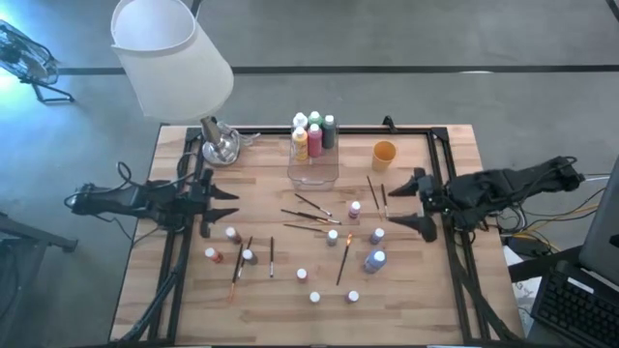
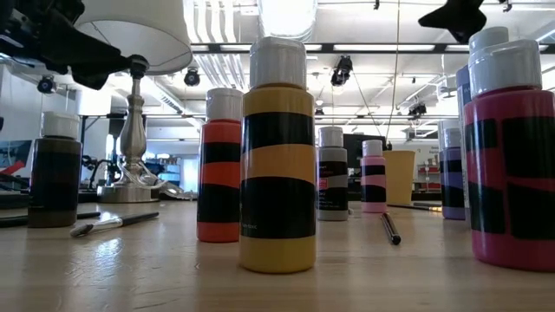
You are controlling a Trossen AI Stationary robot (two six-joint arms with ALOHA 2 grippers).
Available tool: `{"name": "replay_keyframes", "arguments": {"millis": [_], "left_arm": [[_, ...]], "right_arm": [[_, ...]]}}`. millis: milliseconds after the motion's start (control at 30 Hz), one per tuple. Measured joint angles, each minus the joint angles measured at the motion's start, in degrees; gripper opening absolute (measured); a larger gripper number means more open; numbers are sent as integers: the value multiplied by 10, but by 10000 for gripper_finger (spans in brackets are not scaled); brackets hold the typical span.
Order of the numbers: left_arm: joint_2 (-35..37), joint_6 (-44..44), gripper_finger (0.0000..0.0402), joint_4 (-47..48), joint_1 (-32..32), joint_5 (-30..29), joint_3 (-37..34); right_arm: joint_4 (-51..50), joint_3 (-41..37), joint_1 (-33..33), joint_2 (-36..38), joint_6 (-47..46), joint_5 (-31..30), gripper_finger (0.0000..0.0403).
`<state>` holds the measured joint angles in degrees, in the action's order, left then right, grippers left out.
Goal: Pick & Place Paint Supplies
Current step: Put the big blue paint bottle into the bin
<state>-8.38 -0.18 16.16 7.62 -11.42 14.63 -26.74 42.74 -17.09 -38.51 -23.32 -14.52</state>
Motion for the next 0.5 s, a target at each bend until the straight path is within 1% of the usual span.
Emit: {"name": "replay_keyframes", "arguments": {"millis": [67,267,500], "left_arm": [[9,-11,163,10,0,0,0],[12,-37,163,11,0,0,0],[11,-33,163,11,0,-1,0]], "right_arm": [[0,0,-19,-6,-7,-2,364],[4,-1,-78,-43,-39,-31,364],[21,1,-146,-94,-73,-62,364]]}}
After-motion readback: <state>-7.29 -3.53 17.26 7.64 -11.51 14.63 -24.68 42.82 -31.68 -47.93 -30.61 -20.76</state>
